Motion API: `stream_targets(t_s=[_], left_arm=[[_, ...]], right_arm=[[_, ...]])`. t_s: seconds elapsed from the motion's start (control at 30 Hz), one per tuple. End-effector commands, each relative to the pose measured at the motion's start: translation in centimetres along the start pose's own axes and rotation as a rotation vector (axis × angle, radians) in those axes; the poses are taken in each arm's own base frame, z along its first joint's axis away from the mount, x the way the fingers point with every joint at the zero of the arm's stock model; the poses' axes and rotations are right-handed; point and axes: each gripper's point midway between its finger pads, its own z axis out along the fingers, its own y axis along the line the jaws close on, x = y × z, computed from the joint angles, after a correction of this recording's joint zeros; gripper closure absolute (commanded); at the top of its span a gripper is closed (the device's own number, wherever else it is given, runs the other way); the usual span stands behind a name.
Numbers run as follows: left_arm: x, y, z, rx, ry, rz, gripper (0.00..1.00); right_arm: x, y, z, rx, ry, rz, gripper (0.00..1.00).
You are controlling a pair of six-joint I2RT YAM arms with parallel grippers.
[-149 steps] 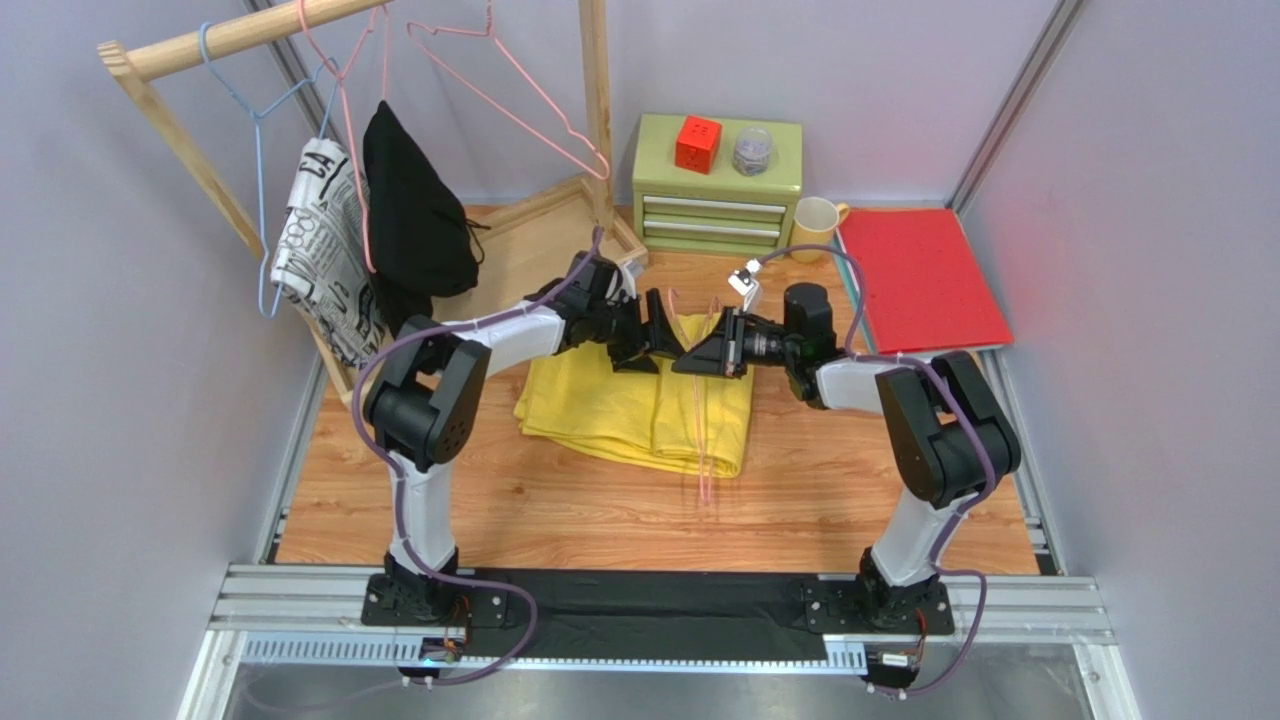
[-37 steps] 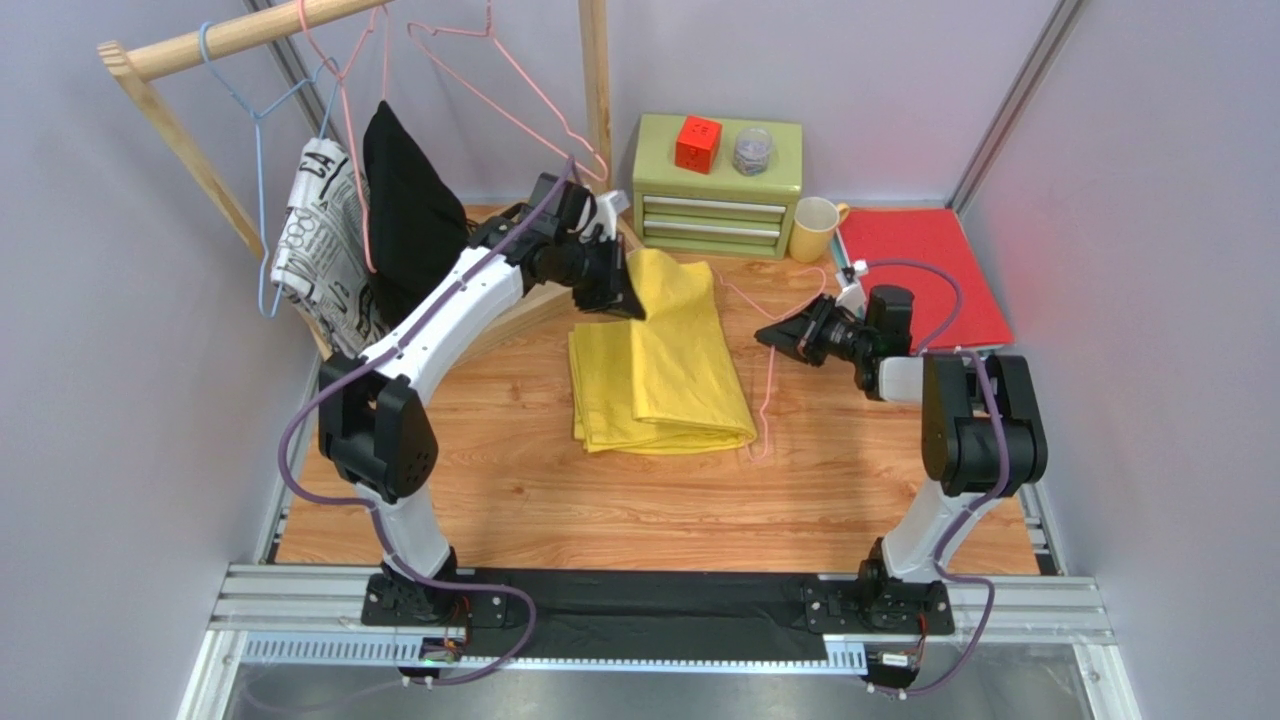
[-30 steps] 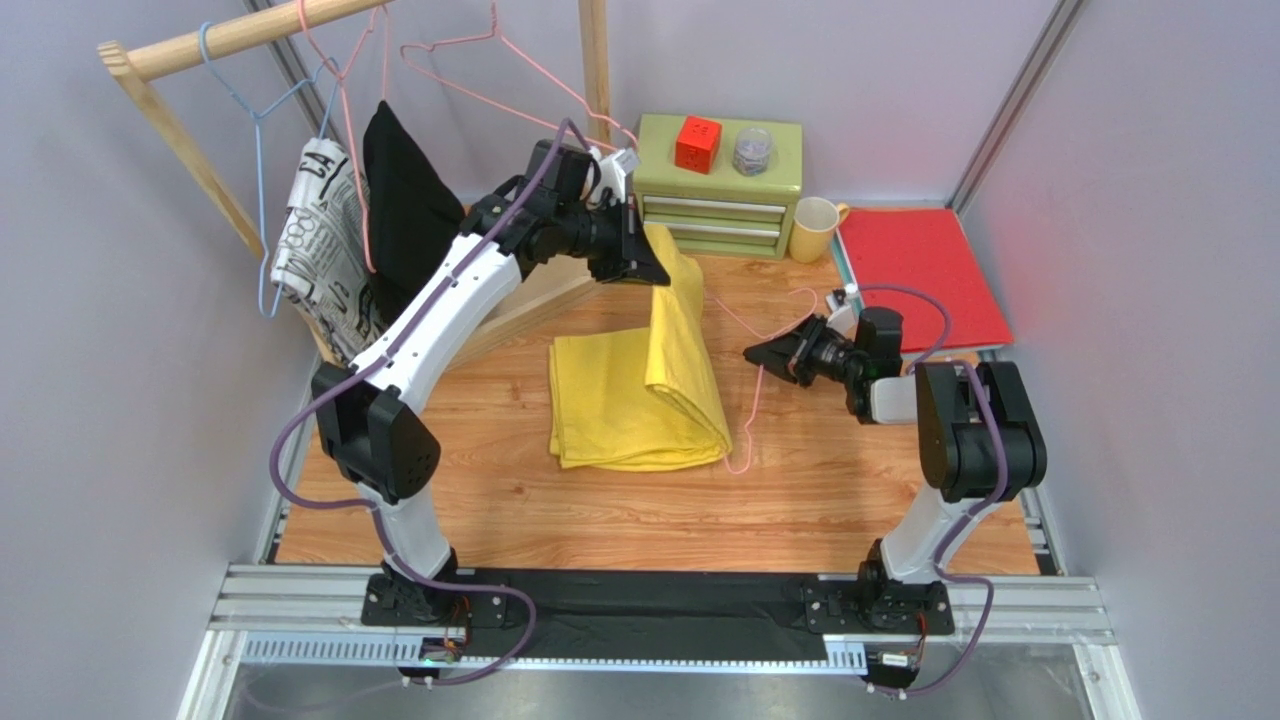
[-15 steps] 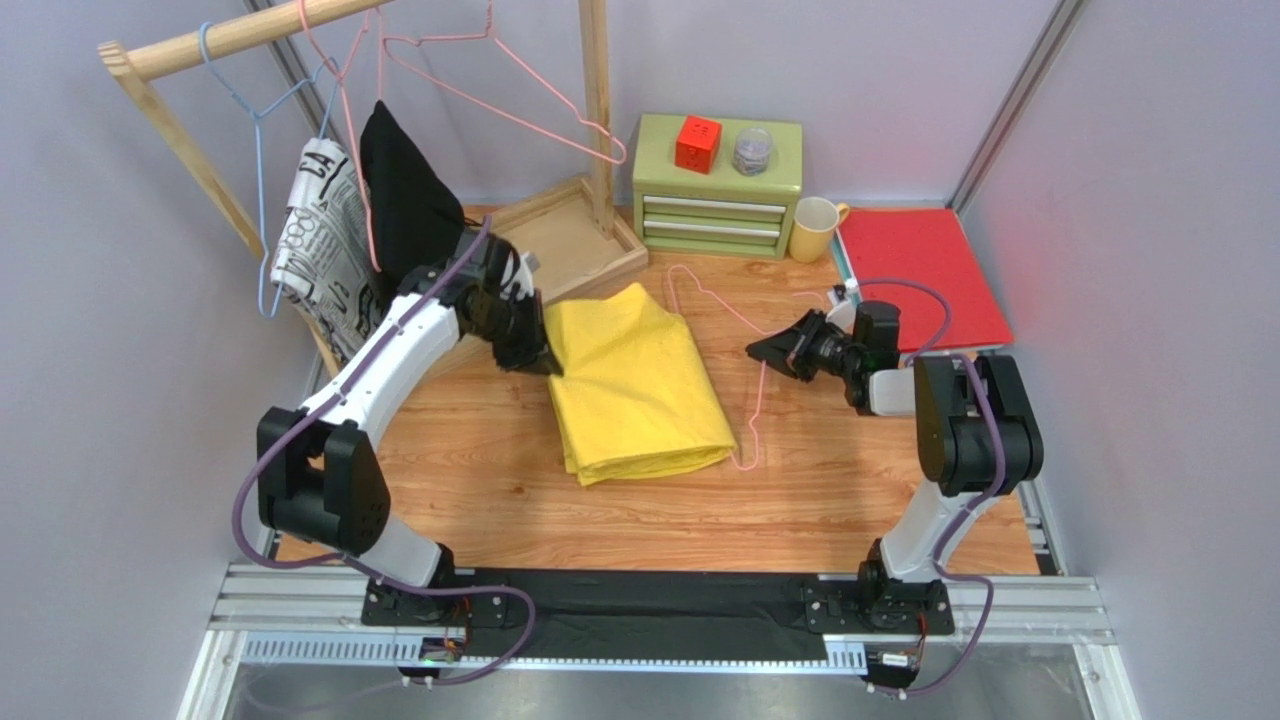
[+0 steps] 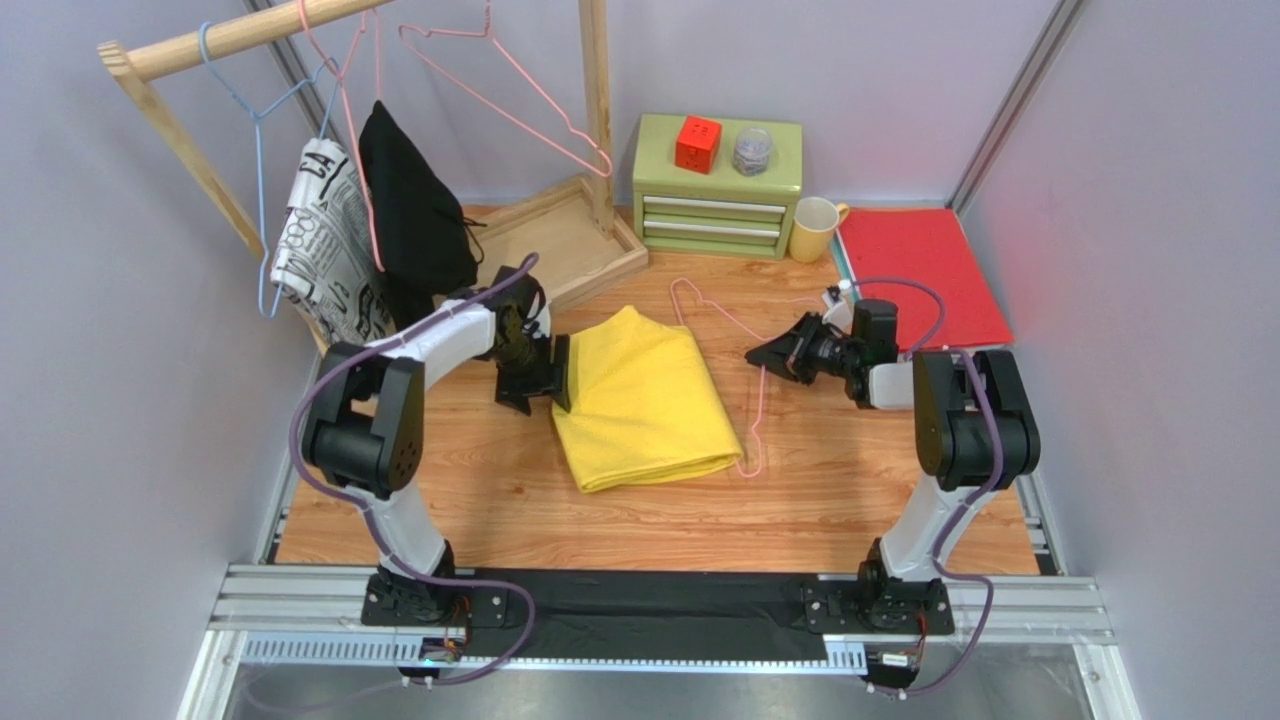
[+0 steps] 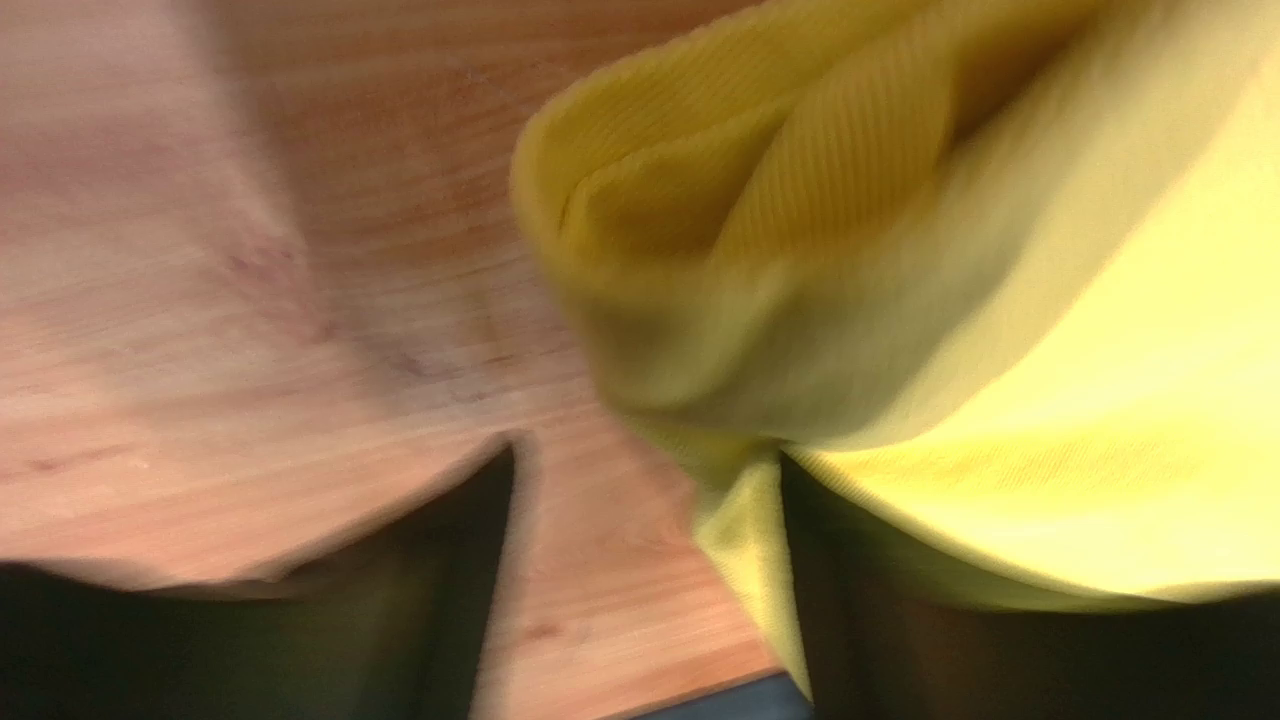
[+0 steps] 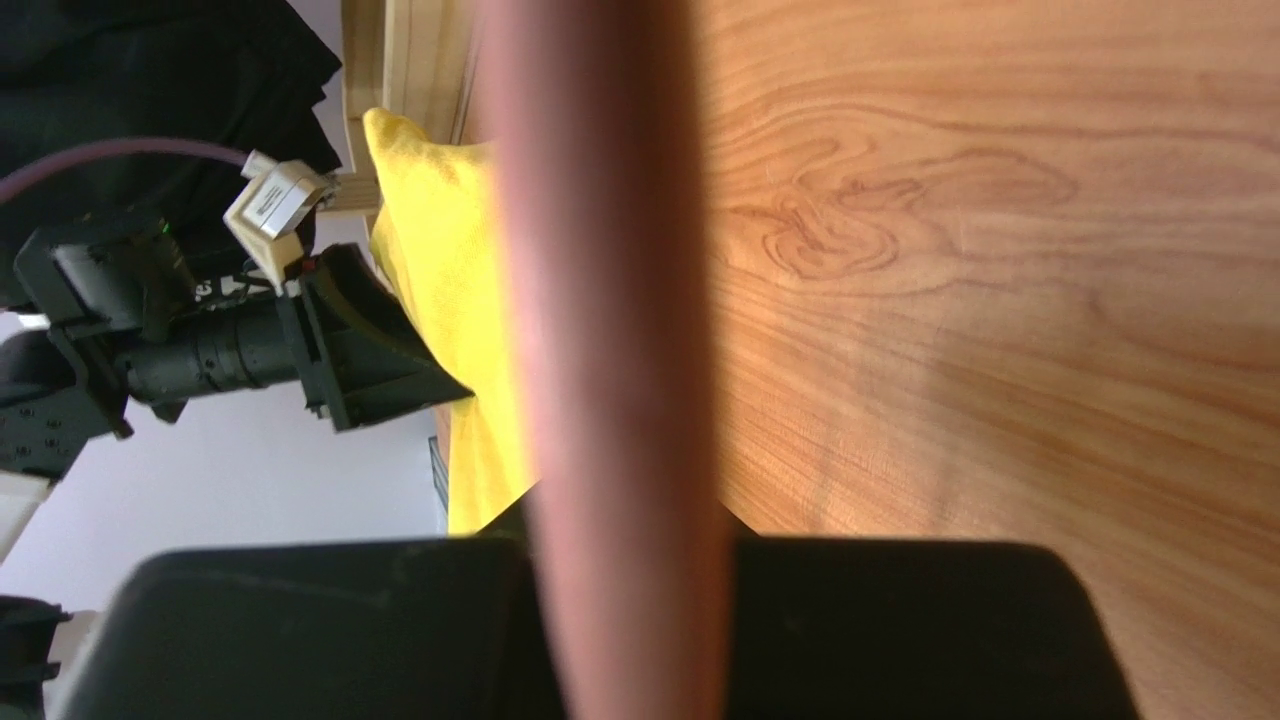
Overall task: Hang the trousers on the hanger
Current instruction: Place trousers on hanger, then pass the hanger from the right arm to the left
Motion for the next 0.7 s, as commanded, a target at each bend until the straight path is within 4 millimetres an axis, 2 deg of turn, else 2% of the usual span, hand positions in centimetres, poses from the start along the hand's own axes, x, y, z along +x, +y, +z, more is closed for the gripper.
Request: stream_targets(t_s=[0.0, 0.03, 0.1, 0.17, 0.23, 0.27, 0.3, 0.33, 0.37, 0.4, 0.43, 0.47, 0.5, 0.53, 0.57, 0.6, 0.63, 0.67], left_arm=[[-2.4, -1.9, -5.7, 0.090, -0.270, 0.216, 0.09], [-2.8, -2.9, -8.3, 0.123, -0.357, 0.310, 0.01], [-2.9, -5.1, -11.0, 0.223, -0.429, 0.457, 0.00], [-2.8, -7.9, -13.5, 0.294, -0.512, 0.721, 0.01], [-2.7, -10.2, -14.1, 0.346, -0.562, 0.940, 0.00], [-2.3, -12.4, -14.4, 0.387, -0.580, 1.046, 0.01], [-2.4, -13.4, -14.2, 0.390, -0.584, 1.107, 0.00], [-2.8, -14.1, -12.3, 0.385, -0.547, 1.175, 0.01], [-2.8, -16.2, -12.2, 0.397, -0.545, 1.243, 0.01], [-3.6, -16.6, -11.2, 0.368, -0.530, 1.256, 0.01], [-4.1, -16.7, -8.5, 0.369, -0.468, 1.272, 0.00], [-5.3, -17.7, -8.3, 0.361, -0.479, 1.302, 0.01], [-6.5, -17.5, -7.1, 0.308, -0.465, 1.303, 0.01], [-7.2, -16.8, -3.9, 0.288, -0.390, 1.295, 0.00], [-8.9, -17.3, -3.7, 0.258, -0.400, 1.306, 0.01], [-10.1, -16.4, -2.4, 0.189, -0.378, 1.297, 0.01], [-10.7, -15.3, 0.6, 0.152, -0.314, 1.301, 0.01], [-11.9, -15.4, 0.6, 0.119, -0.308, 1.313, 0.01]], right_arm=[[-3.0, 1.6, -0.4, -0.046, -0.056, -0.091, 1.00], [-2.8, 1.7, -0.4, -0.047, -0.043, -0.088, 1.00], [-2.8, 2.1, -0.5, -0.059, -0.035, -0.112, 1.00], [-2.8, 2.5, -0.7, -0.061, -0.024, -0.122, 1.00], [-2.7, 2.6, -0.8, -0.062, -0.017, -0.137, 1.00], [-2.6, 2.7, -0.8, -0.064, -0.010, -0.140, 1.00], [-2.5, 2.6, -0.8, -0.065, -0.003, -0.142, 1.00], [-2.5, 2.4, -0.8, -0.058, 0.006, -0.143, 1.00], [-2.4, 2.2, -0.7, -0.053, 0.009, -0.142, 1.00], [-2.4, 2.1, -0.7, -0.051, 0.011, -0.142, 1.00], [-2.3, 2.0, -0.7, -0.046, 0.014, -0.137, 1.00], [-2.4, 2.0, -0.6, -0.046, 0.014, -0.141, 1.00], [-2.4, 1.9, -0.6, -0.041, 0.014, -0.140, 1.00], [-2.3, 1.8, -0.6, -0.041, 0.021, -0.135, 1.00], [-2.4, 1.9, -0.6, -0.041, 0.022, -0.136, 1.00], [-2.3, 1.8, -0.6, -0.038, 0.024, -0.134, 1.00], [-2.4, 1.8, -0.6, -0.038, 0.025, -0.134, 1.00], [-2.4, 1.9, -0.7, -0.039, 0.026, -0.139, 1.00]])
